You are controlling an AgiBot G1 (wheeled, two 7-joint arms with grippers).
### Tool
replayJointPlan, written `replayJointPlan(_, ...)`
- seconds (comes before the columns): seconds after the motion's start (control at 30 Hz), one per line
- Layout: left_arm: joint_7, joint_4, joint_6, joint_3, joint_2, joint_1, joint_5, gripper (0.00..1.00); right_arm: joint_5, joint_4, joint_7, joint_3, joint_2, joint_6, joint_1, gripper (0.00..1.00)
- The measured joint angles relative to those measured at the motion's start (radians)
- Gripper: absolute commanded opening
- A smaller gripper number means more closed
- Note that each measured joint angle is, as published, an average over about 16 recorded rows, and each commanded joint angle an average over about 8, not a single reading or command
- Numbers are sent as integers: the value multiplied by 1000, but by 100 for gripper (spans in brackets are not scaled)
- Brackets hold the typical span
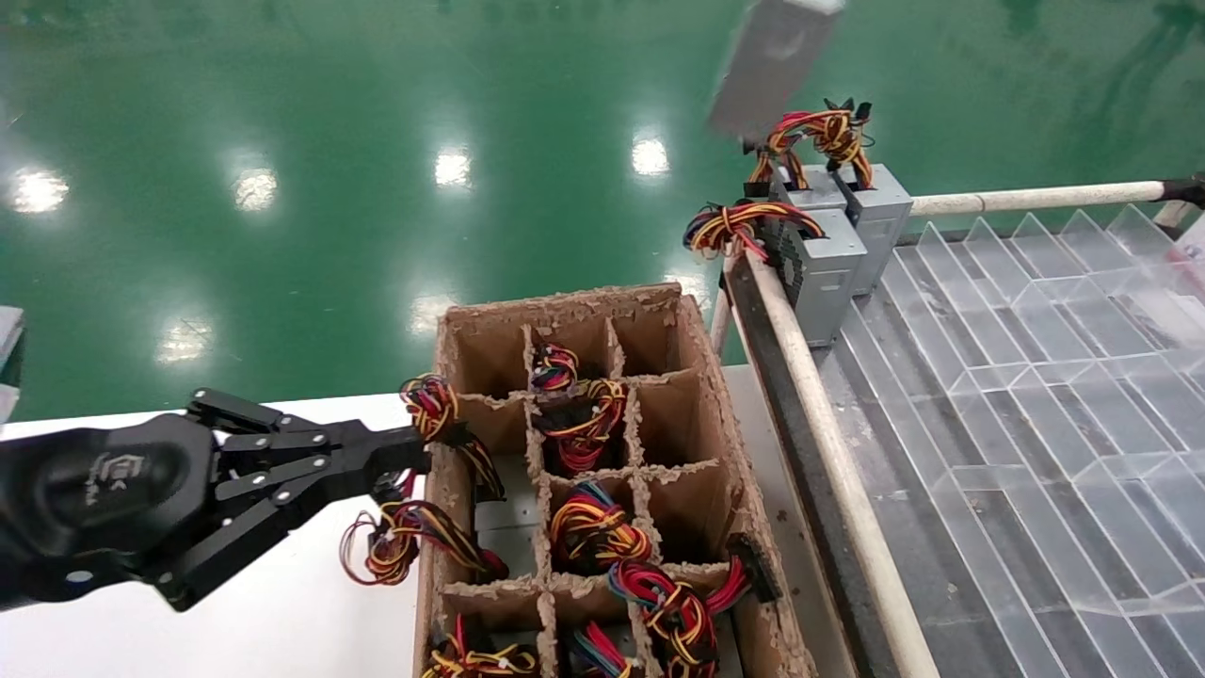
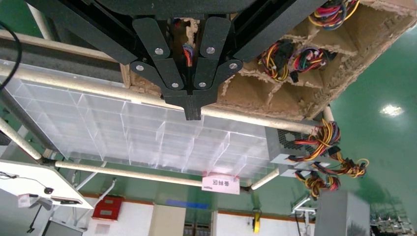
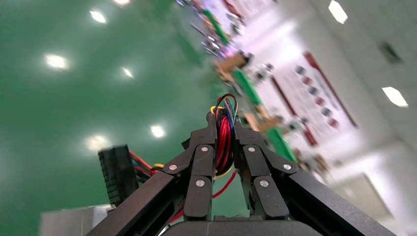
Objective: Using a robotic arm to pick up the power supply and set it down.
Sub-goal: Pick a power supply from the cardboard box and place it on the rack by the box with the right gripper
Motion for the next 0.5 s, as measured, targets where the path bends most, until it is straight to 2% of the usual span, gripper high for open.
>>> replayJointPlan(0.27, 0, 0, 0, 0, 0, 0, 0, 0, -77, 46, 92, -40, 135, 59, 30, 0)
replayJointPlan(0.5, 0, 0, 0, 0, 0, 0, 0, 0, -133, 116, 208, -93, 255, 110, -5, 0)
